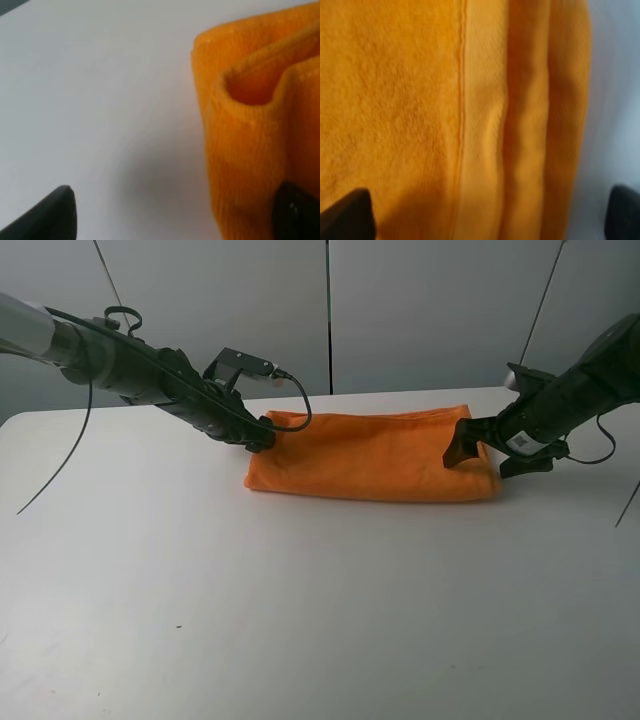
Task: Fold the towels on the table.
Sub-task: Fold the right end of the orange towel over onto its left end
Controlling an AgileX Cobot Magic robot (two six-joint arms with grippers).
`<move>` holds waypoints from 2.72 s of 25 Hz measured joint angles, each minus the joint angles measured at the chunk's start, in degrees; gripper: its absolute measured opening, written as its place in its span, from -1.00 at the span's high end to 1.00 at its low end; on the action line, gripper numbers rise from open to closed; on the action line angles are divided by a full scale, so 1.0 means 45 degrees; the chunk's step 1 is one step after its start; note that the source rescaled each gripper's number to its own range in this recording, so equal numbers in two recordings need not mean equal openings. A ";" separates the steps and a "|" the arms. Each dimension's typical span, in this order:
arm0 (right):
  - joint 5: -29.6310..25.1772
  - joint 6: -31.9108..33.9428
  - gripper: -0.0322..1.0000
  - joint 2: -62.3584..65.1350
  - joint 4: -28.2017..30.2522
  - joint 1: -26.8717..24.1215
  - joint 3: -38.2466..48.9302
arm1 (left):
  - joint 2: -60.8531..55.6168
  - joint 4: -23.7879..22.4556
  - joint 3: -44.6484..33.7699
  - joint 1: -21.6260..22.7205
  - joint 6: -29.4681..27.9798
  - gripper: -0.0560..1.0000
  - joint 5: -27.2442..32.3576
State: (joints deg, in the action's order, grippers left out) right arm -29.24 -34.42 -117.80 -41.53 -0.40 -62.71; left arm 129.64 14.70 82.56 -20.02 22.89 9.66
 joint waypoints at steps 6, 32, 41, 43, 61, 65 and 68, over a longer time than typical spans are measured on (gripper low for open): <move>0.0052 -0.0587 -1.00 -0.0133 -0.0783 0.0342 -0.0093 | 0.0000 0.0000 0.0000 0.0000 0.0000 -1.00 0.0103; -0.1921 -0.1257 0.88 0.0475 -0.3176 0.1702 -0.1143 | 0.0000 -0.0092 0.0078 0.0000 -0.0051 -1.00 0.1595; -0.3342 -0.0334 0.88 0.0448 -0.5696 0.2263 -0.1813 | 0.0000 -0.0159 0.0078 0.0000 -0.0051 -1.00 0.1619; -0.3427 -0.0305 0.88 0.0324 -0.6235 0.2507 -0.1837 | 0.0000 -0.0293 0.0078 0.0000 -0.0051 -1.00 0.1619; -0.3383 -0.0529 0.88 -0.1670 -0.9540 0.4316 -0.2734 | 0.0000 -0.0352 0.0078 0.0000 -0.0051 -1.00 0.1619; -0.2920 -0.0539 0.88 -0.1697 -1.0264 0.4596 -0.2734 | 0.0000 -0.0375 0.0078 0.0000 -0.0051 -1.00 0.1619; -0.2417 -0.0539 0.88 -0.1721 -1.0511 0.4734 -0.2734 | 0.0000 -0.0375 0.0078 0.0000 -0.0051 -1.00 0.1619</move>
State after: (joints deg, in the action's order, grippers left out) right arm -40.12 -36.84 -125.55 -88.83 20.90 -75.01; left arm 129.64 13.02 82.91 -20.02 22.66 16.94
